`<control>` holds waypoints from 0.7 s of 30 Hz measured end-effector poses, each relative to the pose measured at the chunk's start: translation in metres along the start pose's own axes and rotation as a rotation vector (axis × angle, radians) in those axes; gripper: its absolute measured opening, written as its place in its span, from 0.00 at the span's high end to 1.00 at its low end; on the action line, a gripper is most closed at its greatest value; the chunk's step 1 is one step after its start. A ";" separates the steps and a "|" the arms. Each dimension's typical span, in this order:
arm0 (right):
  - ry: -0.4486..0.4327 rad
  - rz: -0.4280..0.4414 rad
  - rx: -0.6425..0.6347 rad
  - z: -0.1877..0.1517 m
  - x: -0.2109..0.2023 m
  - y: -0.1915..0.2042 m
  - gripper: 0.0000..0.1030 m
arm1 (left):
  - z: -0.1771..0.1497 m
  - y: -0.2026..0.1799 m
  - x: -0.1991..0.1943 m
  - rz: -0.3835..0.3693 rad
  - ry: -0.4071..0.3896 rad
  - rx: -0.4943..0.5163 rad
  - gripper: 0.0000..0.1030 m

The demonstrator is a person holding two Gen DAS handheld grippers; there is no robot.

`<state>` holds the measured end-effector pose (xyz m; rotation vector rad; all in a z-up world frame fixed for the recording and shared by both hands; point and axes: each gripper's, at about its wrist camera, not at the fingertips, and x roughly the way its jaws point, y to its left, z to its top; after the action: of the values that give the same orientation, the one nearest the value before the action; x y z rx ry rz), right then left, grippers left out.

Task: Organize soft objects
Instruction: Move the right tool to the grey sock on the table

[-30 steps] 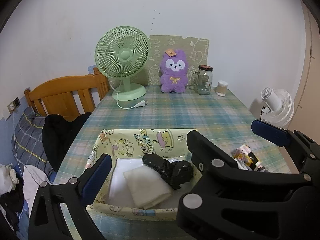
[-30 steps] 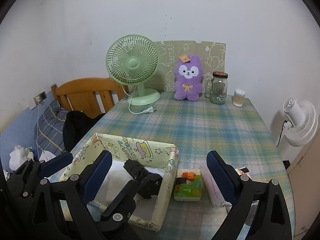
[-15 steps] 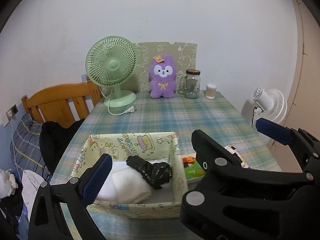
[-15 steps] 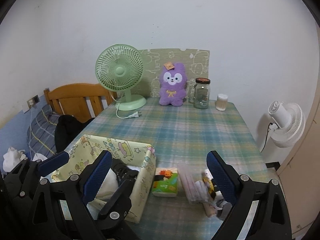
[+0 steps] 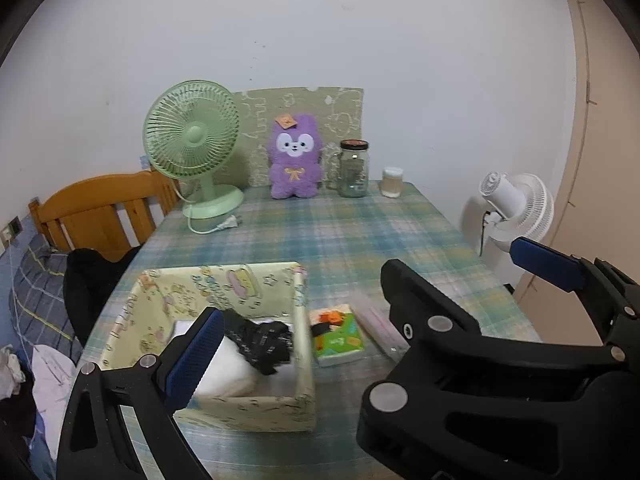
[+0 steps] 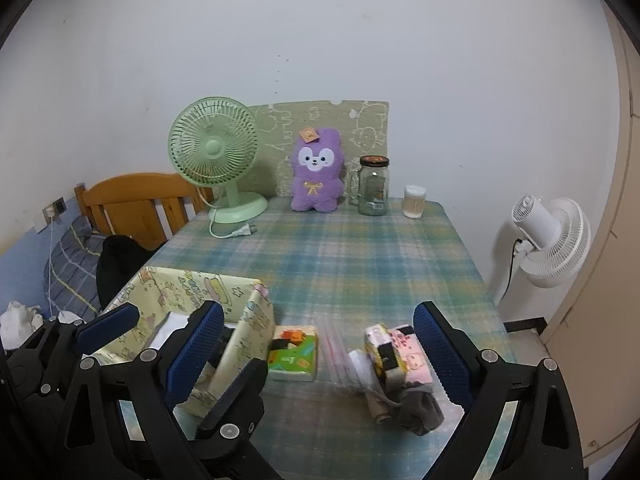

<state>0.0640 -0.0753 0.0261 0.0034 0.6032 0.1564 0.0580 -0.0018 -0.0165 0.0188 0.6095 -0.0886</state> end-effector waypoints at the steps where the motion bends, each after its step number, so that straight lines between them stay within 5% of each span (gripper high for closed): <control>1: 0.001 -0.002 0.000 -0.001 -0.001 -0.003 0.05 | -0.001 -0.003 0.001 0.000 0.001 -0.001 0.03; 21: 0.027 -0.029 0.000 -0.035 0.006 -0.055 0.05 | -0.026 -0.054 0.019 -0.042 0.005 -0.004 0.04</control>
<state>0.0572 -0.1302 -0.0089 -0.0073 0.6297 0.1281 0.0537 -0.0562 -0.0487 0.0023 0.6150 -0.1280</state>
